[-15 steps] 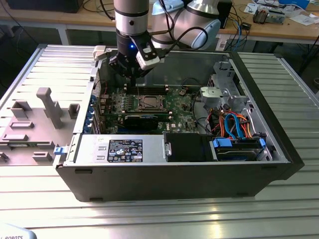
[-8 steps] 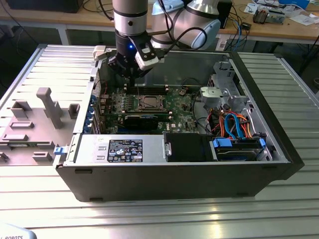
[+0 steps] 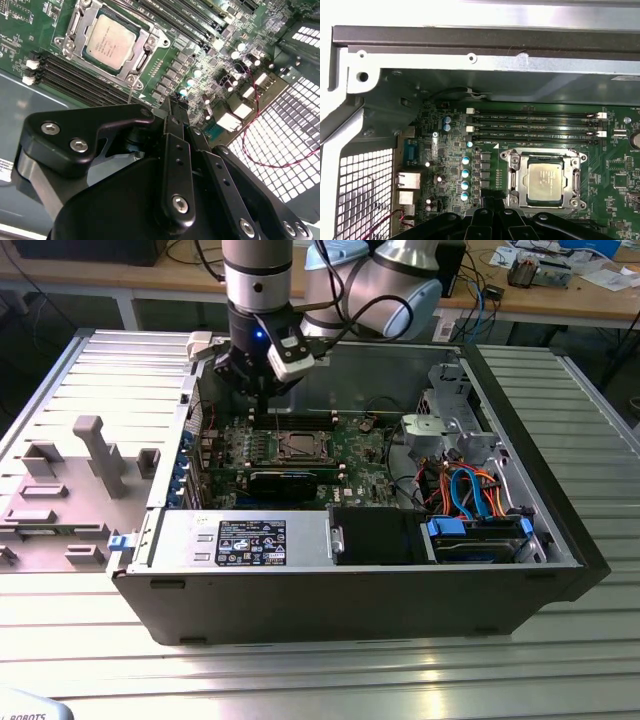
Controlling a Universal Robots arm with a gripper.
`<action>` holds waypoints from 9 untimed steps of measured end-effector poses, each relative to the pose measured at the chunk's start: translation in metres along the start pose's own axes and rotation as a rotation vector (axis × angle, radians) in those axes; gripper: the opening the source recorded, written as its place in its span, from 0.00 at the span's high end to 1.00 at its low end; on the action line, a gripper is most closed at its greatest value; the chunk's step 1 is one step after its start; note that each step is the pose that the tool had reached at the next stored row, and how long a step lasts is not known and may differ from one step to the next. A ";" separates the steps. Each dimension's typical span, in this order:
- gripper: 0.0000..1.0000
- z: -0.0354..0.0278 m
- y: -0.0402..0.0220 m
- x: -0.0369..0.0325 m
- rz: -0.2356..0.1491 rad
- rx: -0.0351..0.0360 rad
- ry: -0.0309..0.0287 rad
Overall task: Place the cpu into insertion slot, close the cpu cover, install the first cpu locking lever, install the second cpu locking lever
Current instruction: 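Install the first cpu locking lever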
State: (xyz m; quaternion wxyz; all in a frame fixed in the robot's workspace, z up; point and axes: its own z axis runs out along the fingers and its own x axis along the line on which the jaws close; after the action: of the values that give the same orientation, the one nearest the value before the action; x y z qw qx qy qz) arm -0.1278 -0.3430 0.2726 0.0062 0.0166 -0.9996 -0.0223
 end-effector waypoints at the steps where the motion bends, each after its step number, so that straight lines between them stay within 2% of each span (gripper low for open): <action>1: 0.89 0.0001 0.0013 0.0050 0.000 0.0000 0.0000; 3: 0.89 0.0002 0.0016 0.0073 0.000 0.0000 0.0000; 9: 0.89 0.0003 0.0017 0.0083 0.000 0.0000 0.0000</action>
State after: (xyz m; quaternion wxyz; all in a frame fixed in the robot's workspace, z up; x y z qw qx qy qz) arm -0.1362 -0.3415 0.2725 0.0062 0.0166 -0.9996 -0.0224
